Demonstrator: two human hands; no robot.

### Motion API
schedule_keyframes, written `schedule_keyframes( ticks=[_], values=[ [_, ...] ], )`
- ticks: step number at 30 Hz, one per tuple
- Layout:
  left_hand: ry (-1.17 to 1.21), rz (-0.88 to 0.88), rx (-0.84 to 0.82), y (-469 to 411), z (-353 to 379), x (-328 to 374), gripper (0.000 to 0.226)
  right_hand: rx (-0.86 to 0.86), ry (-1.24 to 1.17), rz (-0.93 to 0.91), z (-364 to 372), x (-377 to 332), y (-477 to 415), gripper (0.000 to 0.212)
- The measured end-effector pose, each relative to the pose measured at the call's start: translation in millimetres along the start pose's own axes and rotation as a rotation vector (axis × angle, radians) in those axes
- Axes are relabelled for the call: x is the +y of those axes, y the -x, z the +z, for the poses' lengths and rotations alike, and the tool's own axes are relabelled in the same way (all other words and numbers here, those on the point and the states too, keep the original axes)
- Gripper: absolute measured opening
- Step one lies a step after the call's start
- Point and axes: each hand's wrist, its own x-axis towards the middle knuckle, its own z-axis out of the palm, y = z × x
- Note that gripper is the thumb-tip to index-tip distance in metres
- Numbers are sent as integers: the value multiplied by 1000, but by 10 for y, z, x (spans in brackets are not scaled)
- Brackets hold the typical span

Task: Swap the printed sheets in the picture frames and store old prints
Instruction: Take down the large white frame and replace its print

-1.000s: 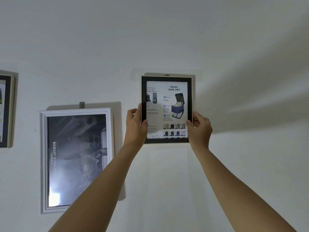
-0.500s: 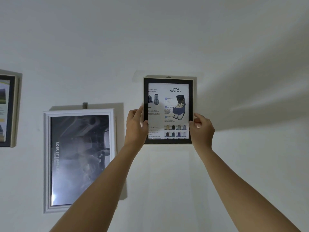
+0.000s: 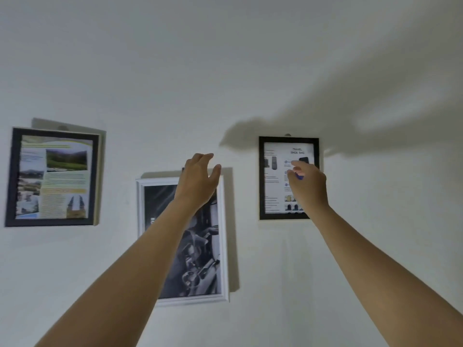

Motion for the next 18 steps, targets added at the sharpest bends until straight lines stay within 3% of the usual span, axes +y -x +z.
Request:
schedule_keyframes(
  ticks=[7,14,18],
  values=[
    [-87,-154,-5,493,-709,-746,46,-164,42,48,545,-504,639,37],
    [-49,-400,-190,1212,-684,-1597,54,-246,49,238,1025,-367,1306,39],
    [25,-430,-276,1507,-503,-1904,55,-243,62,290,1194,-218,1605,39]
  ],
)
